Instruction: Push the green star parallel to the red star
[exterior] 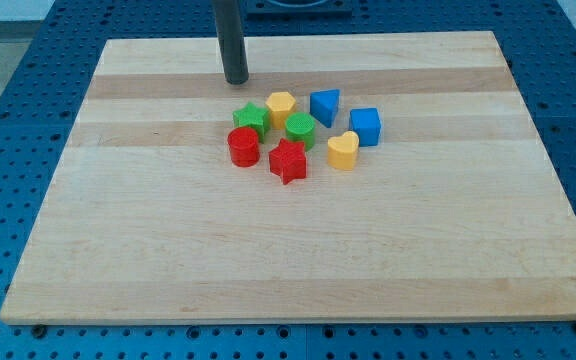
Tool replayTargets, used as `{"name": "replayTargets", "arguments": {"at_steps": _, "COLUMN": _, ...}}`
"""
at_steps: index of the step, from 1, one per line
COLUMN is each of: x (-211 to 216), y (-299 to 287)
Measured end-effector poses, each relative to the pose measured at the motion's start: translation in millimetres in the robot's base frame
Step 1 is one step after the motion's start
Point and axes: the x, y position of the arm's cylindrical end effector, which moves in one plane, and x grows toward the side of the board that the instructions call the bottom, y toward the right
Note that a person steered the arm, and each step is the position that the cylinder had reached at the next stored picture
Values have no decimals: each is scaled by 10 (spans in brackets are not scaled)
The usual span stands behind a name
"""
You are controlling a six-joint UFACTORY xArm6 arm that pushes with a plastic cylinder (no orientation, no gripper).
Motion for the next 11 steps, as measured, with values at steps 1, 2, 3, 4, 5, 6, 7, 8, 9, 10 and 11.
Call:
{"name": "replayTargets", "arguments": {"at_steps": 1, "x": 6, "y": 16}}
{"name": "replayTargets", "arguments": {"at_steps": 2, "x": 57, "y": 99}}
{"name": "replayTargets", "arguments": {"at_steps": 3, "x": 95, "y": 84}}
{"name": "replayTargets", "arguments": {"at_steps": 4, "x": 292, "y": 84}}
{"name": "replayTargets", "arguments": {"at_steps": 5, "x": 492, "y": 84}}
{"name": "replayTargets", "arguments": {"at_steps": 6, "x": 670, "y": 164}}
{"name": "replayTargets", "arguments": {"at_steps": 7, "x": 686, "y": 354}}
{"name": "replayTargets", "arguments": {"at_steps": 8, "x": 733, "y": 507}}
{"name": "replayTargets", "arguments": {"at_steps": 9, "x": 903, "y": 585}}
{"name": "replayTargets", "arguments": {"at_steps": 10, "x": 1110, "y": 585}}
{"name": "replayTargets", "arguments": {"at_steps": 11, "x": 1349, "y": 585}}
